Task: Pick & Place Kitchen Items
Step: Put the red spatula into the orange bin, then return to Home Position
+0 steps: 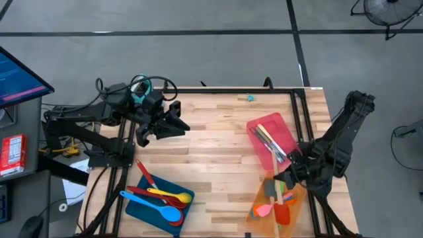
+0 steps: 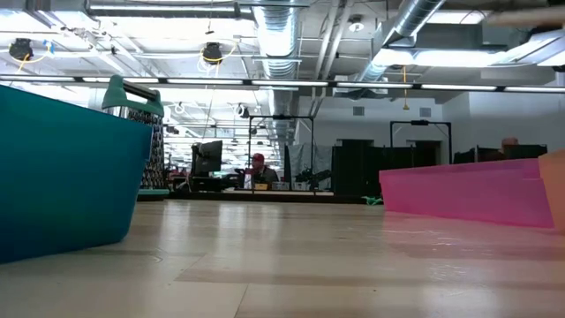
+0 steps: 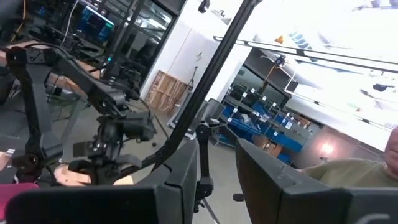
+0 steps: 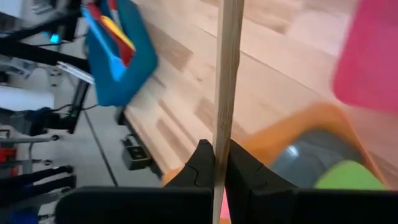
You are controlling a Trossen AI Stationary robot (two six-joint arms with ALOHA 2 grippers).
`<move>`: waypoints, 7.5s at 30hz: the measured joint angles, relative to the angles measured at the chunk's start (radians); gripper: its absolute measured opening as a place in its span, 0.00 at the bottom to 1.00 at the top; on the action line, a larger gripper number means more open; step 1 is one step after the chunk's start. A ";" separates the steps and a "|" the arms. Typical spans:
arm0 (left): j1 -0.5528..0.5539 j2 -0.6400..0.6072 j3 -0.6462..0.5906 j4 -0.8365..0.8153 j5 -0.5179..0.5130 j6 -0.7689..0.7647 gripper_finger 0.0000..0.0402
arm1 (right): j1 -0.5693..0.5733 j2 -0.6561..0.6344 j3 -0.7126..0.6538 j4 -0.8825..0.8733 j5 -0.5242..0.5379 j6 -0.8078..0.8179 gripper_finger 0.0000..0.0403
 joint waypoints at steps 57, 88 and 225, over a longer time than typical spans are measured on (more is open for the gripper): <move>0.000 -0.011 0.000 0.001 -0.056 0.001 0.23 | 0.004 0.087 -0.116 -0.039 -0.253 0.186 0.65; 0.175 -0.411 0.002 -0.393 -0.452 0.221 0.01 | -0.231 -0.371 0.347 0.218 -0.004 -1.377 0.45; 0.069 -1.057 -1.252 0.237 -0.602 0.098 0.01 | -0.321 -0.971 -0.795 1.028 0.090 -1.688 0.00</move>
